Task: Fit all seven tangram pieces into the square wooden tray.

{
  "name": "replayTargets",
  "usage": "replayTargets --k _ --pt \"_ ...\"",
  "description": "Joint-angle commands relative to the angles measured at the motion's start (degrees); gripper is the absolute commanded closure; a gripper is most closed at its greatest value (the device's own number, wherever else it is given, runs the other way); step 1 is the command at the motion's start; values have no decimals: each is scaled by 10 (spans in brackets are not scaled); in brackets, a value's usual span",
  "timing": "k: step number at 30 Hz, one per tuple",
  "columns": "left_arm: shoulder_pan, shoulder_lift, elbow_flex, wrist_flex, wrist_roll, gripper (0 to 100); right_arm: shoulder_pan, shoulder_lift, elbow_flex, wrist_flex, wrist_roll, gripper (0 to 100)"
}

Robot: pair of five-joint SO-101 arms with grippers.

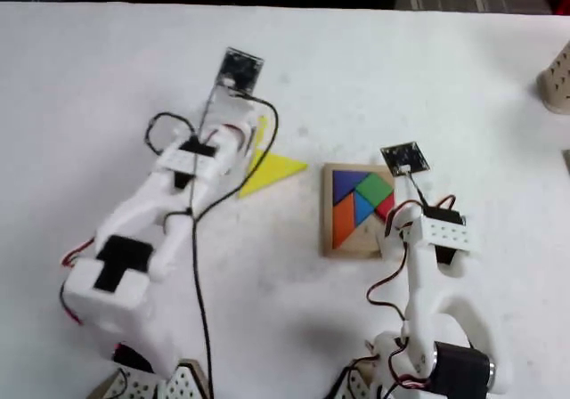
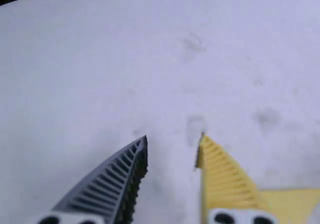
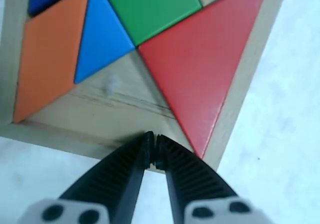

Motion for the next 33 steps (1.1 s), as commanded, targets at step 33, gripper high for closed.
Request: replayTargets --k 33 --pt "85 58 -135 120 193 978 -6 -20 6 5 8 982"
